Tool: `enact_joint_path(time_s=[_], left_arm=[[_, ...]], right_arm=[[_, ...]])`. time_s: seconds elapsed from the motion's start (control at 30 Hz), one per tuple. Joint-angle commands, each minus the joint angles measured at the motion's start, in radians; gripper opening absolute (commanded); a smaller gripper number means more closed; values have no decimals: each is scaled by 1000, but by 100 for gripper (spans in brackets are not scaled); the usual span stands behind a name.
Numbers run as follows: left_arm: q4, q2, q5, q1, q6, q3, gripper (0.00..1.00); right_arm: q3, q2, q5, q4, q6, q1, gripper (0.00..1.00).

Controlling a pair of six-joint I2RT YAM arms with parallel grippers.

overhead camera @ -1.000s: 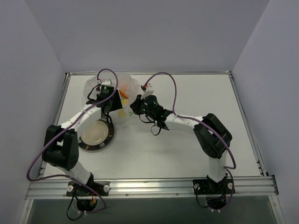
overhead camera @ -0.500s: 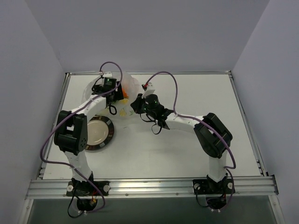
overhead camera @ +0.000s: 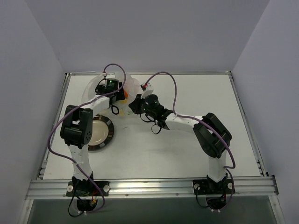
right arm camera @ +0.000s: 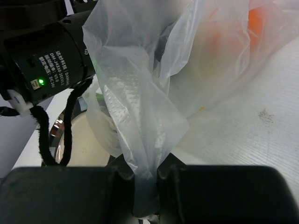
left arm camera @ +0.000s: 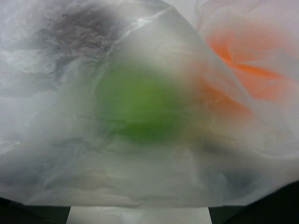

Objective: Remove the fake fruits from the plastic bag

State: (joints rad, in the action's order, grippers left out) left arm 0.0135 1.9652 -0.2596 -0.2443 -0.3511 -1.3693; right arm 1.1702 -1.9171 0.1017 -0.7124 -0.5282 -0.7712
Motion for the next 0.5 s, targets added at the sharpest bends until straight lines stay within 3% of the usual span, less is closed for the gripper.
enact_joint_path(time_s=[0.0, 0.3, 0.33, 0.37, 0.47], left_arm=[[-92, 4, -6, 5, 11, -54, 94], [-205, 75, -47, 7, -5, -88, 94], [-233, 70, -49, 7, -9, -82, 98], [-245, 64, -44, 7, -12, -64, 95], [-233, 34, -26, -1, -11, -56, 73]], right_arm=[[28, -20, 30, -74, -10, 4, 0], [34, -46, 61, -82, -4, 4, 0], [34, -45, 59, -81, 0, 6, 0], [36, -45, 58, -79, 8, 7, 0], [48, -49, 56, -75, 4, 19, 0]])
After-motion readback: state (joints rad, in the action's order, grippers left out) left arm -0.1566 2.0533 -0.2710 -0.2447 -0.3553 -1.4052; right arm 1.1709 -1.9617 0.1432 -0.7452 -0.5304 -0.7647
